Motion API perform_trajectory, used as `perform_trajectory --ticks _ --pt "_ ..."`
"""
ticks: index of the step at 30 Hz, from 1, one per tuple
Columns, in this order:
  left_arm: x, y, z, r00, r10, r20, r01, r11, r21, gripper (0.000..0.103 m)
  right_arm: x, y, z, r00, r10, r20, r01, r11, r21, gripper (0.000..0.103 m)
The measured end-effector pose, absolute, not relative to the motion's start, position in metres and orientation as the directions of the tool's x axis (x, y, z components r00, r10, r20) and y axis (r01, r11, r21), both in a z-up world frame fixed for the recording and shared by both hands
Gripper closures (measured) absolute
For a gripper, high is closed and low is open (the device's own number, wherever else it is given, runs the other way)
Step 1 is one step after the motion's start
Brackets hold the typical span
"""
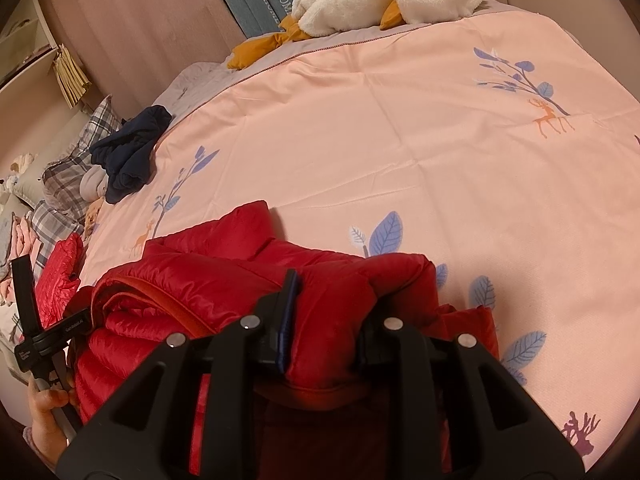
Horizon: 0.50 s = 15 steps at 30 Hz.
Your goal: Fold large clothes
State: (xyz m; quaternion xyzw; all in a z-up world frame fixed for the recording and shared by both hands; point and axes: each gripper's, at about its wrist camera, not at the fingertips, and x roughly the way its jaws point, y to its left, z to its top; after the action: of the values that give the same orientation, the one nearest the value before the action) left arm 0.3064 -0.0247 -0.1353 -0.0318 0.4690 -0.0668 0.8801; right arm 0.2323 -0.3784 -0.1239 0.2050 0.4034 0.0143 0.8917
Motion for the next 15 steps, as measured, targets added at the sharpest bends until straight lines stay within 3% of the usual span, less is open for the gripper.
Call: perform_trajectory --ticks 6,11,15 --pt "0.305 -0.024 -0.135 0.554 -0.145 -0.820 0.078 0.989 -0.122 0.081 0.230 -0.377 -0.123 0.667 0.190 -0.720 0.150 0.913 0.380 0.072" --pt "0.303 -0.024 -0.130 0.558 -0.137 -0.818 0.060 0.990 -0.124 0.080 0.226 -0.377 -0.114 0.677 0.203 -0.707 0.145 0.905 0.399 0.057" --pt "0.301 -0.025 -0.126 0.557 -0.128 -0.820 0.055 0.992 -0.117 0.080 0.222 -0.374 -0.110 0.680 0.196 -0.706 0.146 0.908 0.392 0.055"
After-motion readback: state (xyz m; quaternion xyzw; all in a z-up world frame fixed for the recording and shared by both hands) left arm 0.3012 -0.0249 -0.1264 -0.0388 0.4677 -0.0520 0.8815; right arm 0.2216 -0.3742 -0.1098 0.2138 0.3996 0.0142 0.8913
